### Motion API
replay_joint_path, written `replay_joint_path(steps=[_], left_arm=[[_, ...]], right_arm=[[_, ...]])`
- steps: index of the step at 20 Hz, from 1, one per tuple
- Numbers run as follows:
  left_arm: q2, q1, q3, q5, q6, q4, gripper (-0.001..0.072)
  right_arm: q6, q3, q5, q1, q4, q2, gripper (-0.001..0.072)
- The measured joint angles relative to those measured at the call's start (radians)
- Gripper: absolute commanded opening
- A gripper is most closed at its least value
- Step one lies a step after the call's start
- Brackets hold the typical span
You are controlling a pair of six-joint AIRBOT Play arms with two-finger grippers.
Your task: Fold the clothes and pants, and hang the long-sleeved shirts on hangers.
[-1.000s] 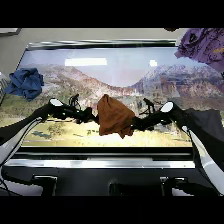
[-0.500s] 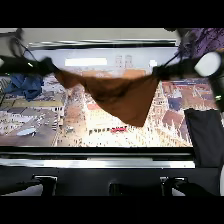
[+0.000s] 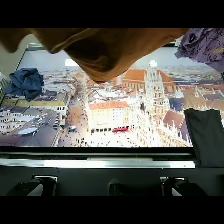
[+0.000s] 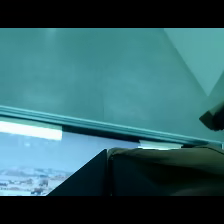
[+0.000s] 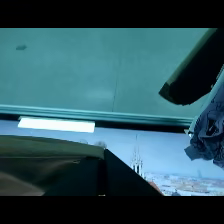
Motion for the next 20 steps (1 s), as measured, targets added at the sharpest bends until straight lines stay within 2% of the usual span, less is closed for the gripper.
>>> replay_joint_path(steps=[4,8,11,15,20], left_arm=[[0.09,0.001,-0.013,-0.01,-0.053,-0.002,0.0014],[0.068,0.002,-0.08,-0.027,-0.071,0.042,0.0014],[-0.027,0.002,-0.176,-0.094,-0.076,0.048,0.0015],[-0.22,0.001,-0.337,-0.161,-0.078,0.011,0.0016],[-0.516,0.001,-0.453,-0.169,-0.079,-0.024,0.0016]], right_arm=[[-0.003,0.011,0.01,0.0,0.001,0.057,0.0031],[0.032,-0.029,0.028,0.0,0.069,0.008,0.0031],[0.082,-0.08,0.129,-0.001,0.134,-0.122,0.0031],[0.112,-0.124,0.285,-0.002,0.203,-0.394,0.0031],[0.128,-0.14,0.318,-0.001,0.294,-0.732,0.0031]])
